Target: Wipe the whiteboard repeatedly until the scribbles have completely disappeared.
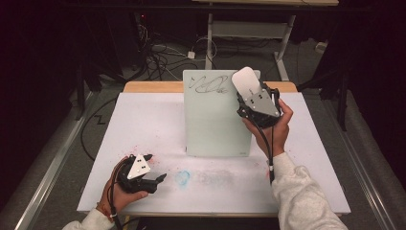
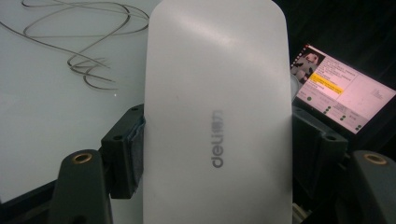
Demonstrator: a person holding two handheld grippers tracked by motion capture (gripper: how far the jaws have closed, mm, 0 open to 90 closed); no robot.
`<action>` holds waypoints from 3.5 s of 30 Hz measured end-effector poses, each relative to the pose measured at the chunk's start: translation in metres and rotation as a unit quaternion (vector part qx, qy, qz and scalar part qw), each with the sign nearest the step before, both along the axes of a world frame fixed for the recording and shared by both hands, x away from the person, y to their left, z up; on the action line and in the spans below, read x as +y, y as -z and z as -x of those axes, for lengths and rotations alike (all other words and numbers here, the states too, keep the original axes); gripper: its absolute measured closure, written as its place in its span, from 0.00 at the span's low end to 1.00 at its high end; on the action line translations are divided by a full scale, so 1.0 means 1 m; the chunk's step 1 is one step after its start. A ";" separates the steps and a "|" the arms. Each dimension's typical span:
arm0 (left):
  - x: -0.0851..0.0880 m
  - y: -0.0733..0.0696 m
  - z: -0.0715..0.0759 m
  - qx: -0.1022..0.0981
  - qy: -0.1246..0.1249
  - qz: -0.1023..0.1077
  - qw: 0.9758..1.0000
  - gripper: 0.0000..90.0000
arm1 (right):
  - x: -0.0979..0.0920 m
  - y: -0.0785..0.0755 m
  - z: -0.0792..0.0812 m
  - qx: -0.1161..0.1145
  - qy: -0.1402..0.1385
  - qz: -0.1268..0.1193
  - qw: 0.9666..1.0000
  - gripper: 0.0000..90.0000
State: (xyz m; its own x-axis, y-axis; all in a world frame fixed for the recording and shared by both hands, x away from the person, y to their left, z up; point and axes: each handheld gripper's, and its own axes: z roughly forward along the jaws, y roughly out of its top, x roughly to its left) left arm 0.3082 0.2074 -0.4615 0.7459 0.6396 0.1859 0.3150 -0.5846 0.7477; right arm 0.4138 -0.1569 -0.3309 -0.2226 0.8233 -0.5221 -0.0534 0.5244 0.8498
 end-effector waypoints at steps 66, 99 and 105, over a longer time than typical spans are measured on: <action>0.001 -0.001 0.001 -0.002 0.002 0.001 1.000 0.21 | 0.085 0.026 0.008 0.010 -0.059 0.063 0.996 0.34; 0.004 -0.001 0.002 -0.003 0.005 0.001 1.000 0.21 | 0.116 0.016 0.004 0.000 -0.054 0.081 0.995 0.34; 0.004 -0.001 0.002 0.001 0.006 0.004 1.000 0.21 | 0.106 0.001 -0.002 -0.008 -0.036 0.053 0.998 0.34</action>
